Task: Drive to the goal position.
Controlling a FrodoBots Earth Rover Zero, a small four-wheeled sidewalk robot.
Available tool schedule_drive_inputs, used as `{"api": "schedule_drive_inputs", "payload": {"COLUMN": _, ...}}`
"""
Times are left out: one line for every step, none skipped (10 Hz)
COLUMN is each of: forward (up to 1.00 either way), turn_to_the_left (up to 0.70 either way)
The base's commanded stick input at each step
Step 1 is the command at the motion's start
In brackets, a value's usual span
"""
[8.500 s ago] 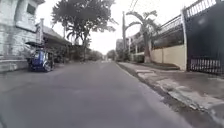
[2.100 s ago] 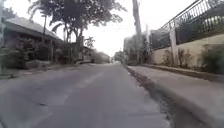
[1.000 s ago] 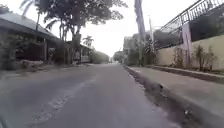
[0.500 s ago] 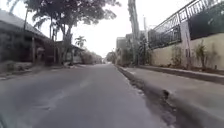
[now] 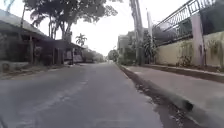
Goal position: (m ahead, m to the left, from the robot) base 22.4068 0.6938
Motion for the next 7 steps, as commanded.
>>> {"api": "schedule_drive_inputs", "payload": {"forward": 1.0, "turn_to_the_left": 0.06}}
{"api": "schedule_drive_inputs", "payload": {"forward": 1.0, "turn_to_the_left": 0.06}}
{"api": "schedule_drive_inputs", "payload": {"forward": 1.0, "turn_to_the_left": 0.06}}
{"api": "schedule_drive_inputs", "payload": {"forward": 1.0, "turn_to_the_left": 0.06}}
{"api": "schedule_drive_inputs", "payload": {"forward": 1.0, "turn_to_the_left": 0.06}}
{"api": "schedule_drive_inputs", "payload": {"forward": 1.0, "turn_to_the_left": 0.06}}
{"api": "schedule_drive_inputs", "payload": {"forward": 1.0, "turn_to_the_left": 0.06}}
